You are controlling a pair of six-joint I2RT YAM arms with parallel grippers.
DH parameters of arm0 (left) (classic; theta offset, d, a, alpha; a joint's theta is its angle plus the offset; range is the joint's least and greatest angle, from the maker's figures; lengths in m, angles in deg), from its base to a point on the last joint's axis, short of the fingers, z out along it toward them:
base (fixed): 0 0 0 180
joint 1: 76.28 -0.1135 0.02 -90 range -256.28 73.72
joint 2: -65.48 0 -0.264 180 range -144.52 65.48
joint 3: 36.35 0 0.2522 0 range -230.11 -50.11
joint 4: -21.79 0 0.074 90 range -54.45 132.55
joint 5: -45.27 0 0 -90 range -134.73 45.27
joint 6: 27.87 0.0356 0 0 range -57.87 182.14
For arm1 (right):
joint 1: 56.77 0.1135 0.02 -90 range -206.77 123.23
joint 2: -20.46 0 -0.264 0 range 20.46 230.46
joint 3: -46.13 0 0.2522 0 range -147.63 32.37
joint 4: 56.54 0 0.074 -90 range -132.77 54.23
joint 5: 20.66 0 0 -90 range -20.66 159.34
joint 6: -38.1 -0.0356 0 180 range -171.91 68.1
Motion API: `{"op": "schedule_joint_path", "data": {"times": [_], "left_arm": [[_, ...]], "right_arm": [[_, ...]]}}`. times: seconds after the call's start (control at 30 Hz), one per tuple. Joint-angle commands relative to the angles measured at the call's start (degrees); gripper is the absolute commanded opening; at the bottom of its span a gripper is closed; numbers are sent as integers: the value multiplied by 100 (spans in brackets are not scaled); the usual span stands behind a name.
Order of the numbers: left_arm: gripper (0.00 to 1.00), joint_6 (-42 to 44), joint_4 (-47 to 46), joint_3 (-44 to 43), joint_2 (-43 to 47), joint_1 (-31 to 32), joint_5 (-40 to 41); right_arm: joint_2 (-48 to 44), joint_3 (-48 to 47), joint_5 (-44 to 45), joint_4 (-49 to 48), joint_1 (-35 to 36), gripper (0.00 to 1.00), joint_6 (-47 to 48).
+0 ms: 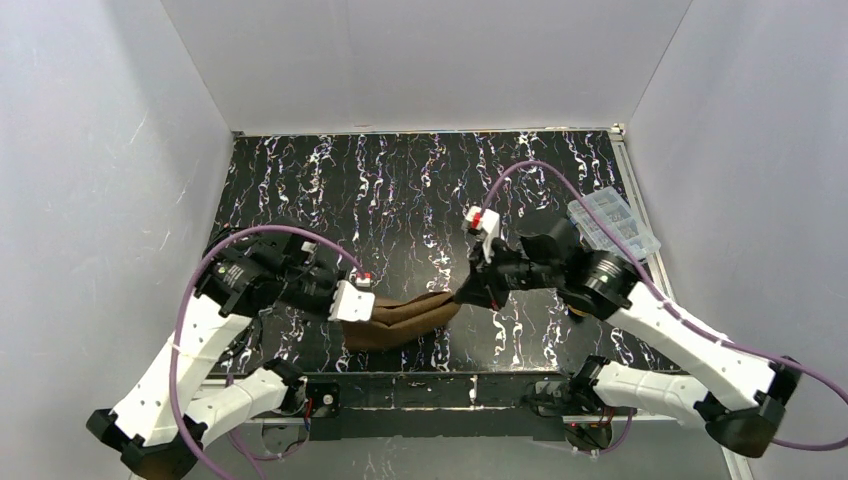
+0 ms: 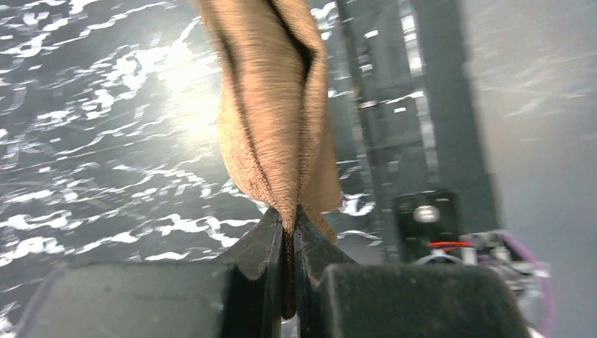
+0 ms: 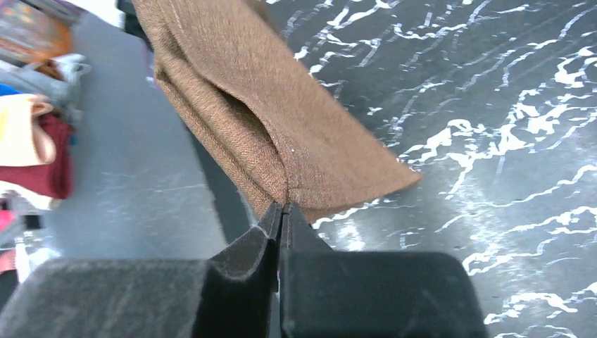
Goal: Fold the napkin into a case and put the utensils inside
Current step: Pick up the upper triangle-folded napkin from the center of the board, then turn over the upper triangle folded napkin at the center of the board.
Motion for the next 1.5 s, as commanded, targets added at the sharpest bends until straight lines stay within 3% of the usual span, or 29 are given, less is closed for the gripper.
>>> {"op": "schedule_joint_path", "data": {"times": [0.0, 0.13, 0.27, 0.43, 0.67, 0.93, 0.97, 1.0, 1.03, 1.07, 1.1, 1.33, 1.47], "left_arm": [[0, -737, 2032, -510, -153, 187, -1016], [0, -1048, 1705, -297, -294, 187, -1110], [0, -1268, 688, 407, -583, 187, -457], [0, -1117, -637, 762, -1845, 83, 279], [0, -912, -1771, -303, -4138, -699, 792], [0, -1421, -2651, -1804, -6155, -1028, 1678], [5, -1507, -2746, -1922, -6254, -1060, 1760], [18, -1600, -2853, -2016, -6318, -1095, 1841], [42, -1654, -2896, -2074, -6348, -1115, 1894], [58, -1685, -2907, -2139, -6346, -1133, 1920], [65, -1720, -2889, -2191, -6313, -1151, 1908], [69, -1756, -2360, -2318, -5636, -1345, 1446], [68, -1670, -2236, -2186, -5528, -1397, 1358]], "right_arm": [[-474, -326, -398, 435, 77, 1, -991], [-520, -162, -184, 504, 78, 1, -1232], [-11, 185, 614, 500, 61, 1, -1063], [1020, 256, 1039, -274, -441, 1, -745], [2487, -113, 824, -1475, -1637, 1, -500], [4493, -1101, 598, -1715, -1929, 14, -81], [4608, -1151, 660, -1772, -1991, 20, -78], [4696, -1195, 757, -1855, -2049, 28, -95], [4770, -1258, 829, -1871, -2102, 33, -78], [4824, -1325, 929, -1870, -2141, 36, -50], [4844, -1392, 1077, -1875, -2159, 39, -32], [4591, -1463, 1784, -2084, -2219, 65, -23], [4404, -1376, 1700, -2154, -2229, 67, -87]]}}
